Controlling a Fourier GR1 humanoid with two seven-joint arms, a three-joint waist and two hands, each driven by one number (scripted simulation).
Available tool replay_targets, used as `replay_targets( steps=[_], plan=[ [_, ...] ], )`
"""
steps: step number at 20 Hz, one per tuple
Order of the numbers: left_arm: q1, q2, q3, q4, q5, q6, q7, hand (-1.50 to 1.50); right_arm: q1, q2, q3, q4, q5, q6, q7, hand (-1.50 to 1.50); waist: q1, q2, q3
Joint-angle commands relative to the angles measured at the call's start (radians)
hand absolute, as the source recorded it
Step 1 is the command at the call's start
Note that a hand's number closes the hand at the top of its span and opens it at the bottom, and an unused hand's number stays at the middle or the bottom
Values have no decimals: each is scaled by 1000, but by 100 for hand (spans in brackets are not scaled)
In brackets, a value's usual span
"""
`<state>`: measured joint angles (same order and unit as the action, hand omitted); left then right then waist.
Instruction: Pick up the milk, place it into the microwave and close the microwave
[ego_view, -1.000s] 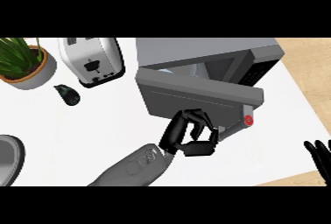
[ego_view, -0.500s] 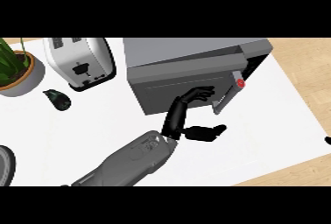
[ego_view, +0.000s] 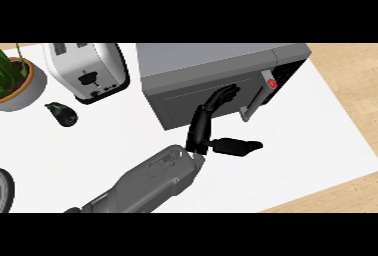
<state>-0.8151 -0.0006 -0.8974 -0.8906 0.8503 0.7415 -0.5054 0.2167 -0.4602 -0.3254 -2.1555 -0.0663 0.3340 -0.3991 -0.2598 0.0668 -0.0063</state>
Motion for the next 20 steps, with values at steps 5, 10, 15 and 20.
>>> replay_targets(
  steps=[5, 10, 15, 20],
  plan=[
    [-73, 1, 54, 64, 79, 32, -46, -150, -71, -44, -26, 29, 17, -11, 18, 150, -2, 16, 1],
    [-94, 1, 50, 74, 118, 35, -57, -150, -107, -56, -25, 50, 15, -14, 31, 150, -8, 22, 2],
    [-97, 1, 37, 86, 142, 25, -95, -150, -141, -66, -18, 76, 8, -8, 32, 150, -6, 22, 3],
    [-90, 1, 20, 84, 158, 28, -114, -150, -142, 64, 72, 168, -237, 44, 69, -150, 6, 31, 9]
  ],
)
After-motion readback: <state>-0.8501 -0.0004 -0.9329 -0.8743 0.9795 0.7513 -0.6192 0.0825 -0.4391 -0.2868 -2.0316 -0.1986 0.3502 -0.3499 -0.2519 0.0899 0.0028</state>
